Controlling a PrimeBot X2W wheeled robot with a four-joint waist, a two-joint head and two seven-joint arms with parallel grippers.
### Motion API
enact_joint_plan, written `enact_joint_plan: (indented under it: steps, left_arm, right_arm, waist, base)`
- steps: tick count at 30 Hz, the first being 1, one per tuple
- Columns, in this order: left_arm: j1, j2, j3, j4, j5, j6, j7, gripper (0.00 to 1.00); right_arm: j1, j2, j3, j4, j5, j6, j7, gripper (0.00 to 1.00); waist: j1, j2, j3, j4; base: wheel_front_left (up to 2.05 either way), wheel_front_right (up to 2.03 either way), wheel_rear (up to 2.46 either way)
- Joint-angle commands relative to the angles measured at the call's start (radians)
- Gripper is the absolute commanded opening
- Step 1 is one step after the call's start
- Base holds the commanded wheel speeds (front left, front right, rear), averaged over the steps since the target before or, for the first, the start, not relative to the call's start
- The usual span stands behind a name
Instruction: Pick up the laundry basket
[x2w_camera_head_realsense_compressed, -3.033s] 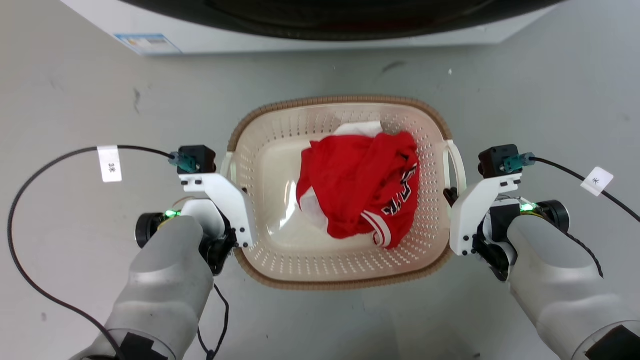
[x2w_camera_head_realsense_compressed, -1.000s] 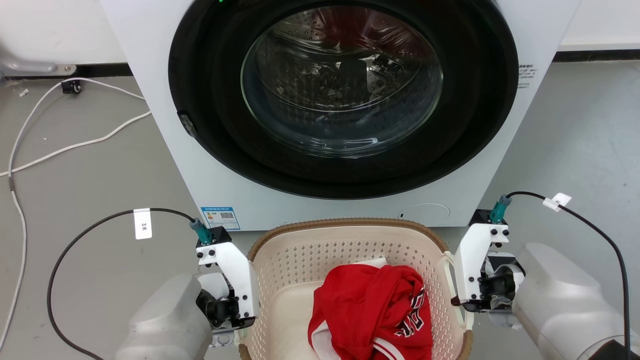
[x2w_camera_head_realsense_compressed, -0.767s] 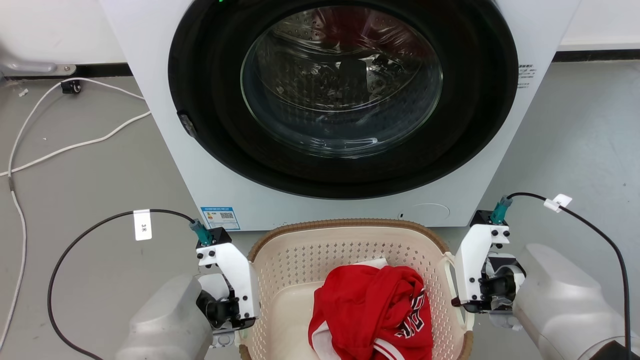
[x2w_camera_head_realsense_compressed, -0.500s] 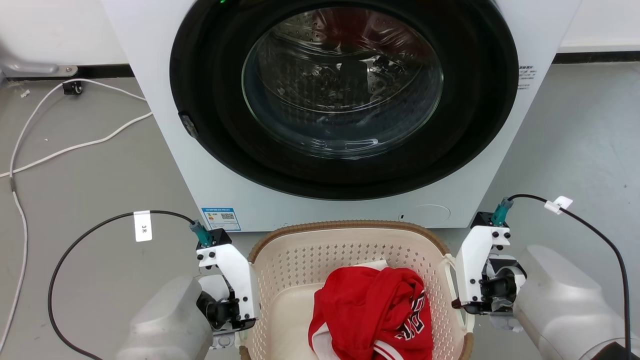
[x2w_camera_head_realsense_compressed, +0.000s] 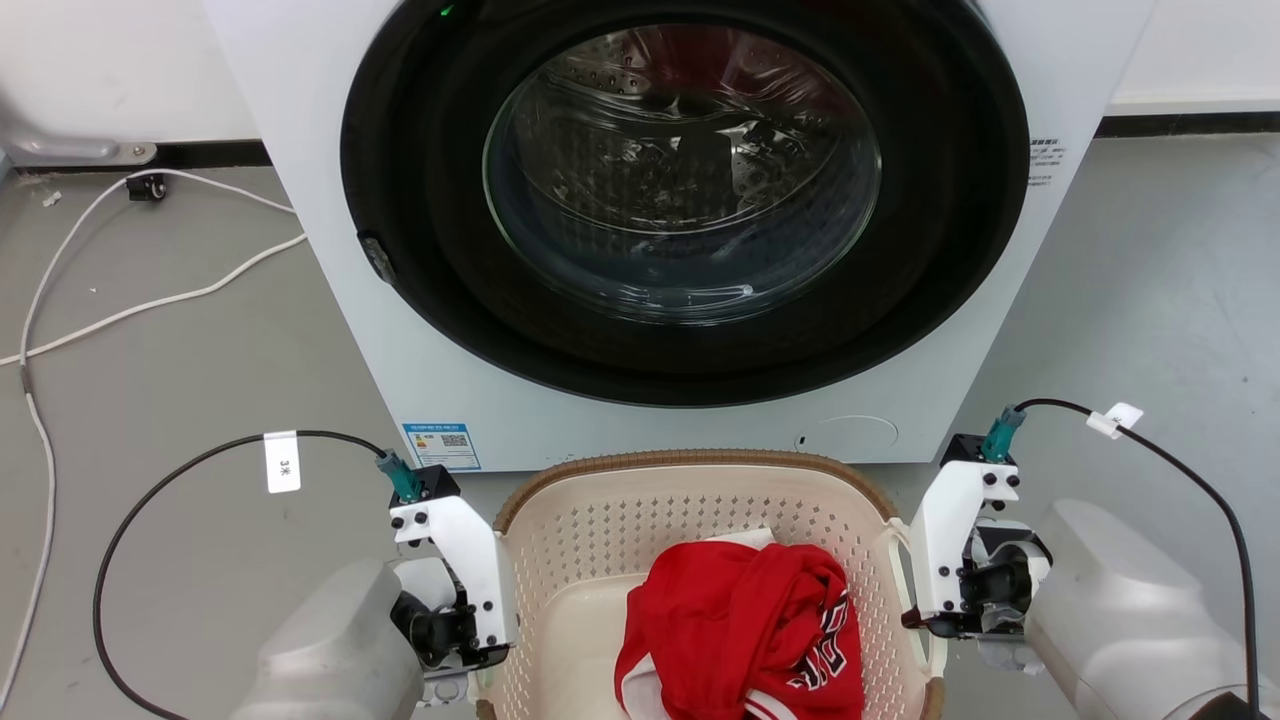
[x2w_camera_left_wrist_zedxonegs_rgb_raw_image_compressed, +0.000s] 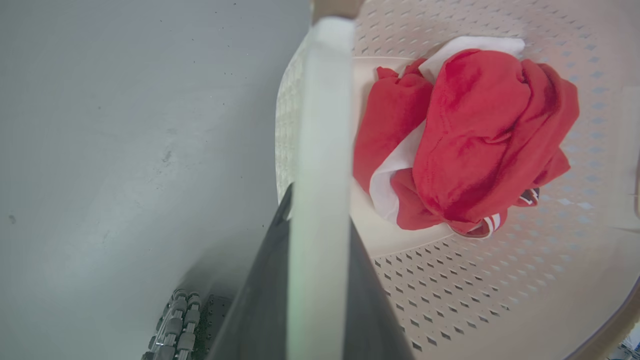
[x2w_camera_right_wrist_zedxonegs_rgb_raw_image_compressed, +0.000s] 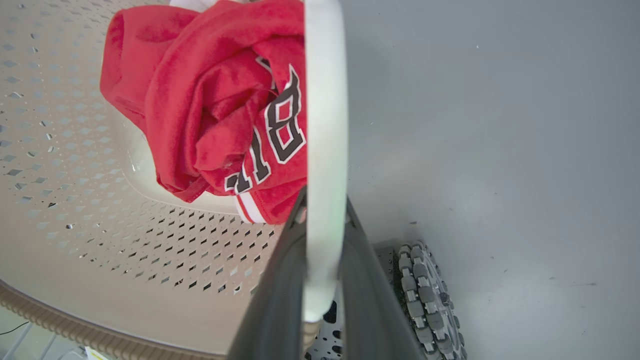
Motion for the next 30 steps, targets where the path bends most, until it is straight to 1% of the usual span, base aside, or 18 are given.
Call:
enact_joint_plan:
  steps: [1,18,30]
  left_arm:
    - [0.005,-0.017,0.001,-0.016,-0.015,-0.014,-0.008,0.00]
    - [0.004,-0.012,-0.020,-0.009,-0.036,-0.014,-0.019,0.00]
    - [0.004,-0.012,-0.032,-0.003,-0.051,-0.014,-0.021,0.00]
  right_arm:
    - [0.014,0.023,-0.006,-0.006,0.001,0.005,0.008,0.00]
    - [0.032,0.024,-0.070,-0.006,-0.040,0.005,0.054,0.00]
    - [0.031,0.033,-0.112,-0.006,-0.081,0.005,0.060,0.00]
  waist:
    - [0.0000,0.0000,-0.001,0.000]
    - [0.0000,0.0000,-0.003,-0.006]
    - [0.0000,0.0000,-0.001,-0.012]
  base:
    - [0.00,0.00,0.00]
    - [0.00,0.00,0.00]
    - [0.00,0.00,0.00]
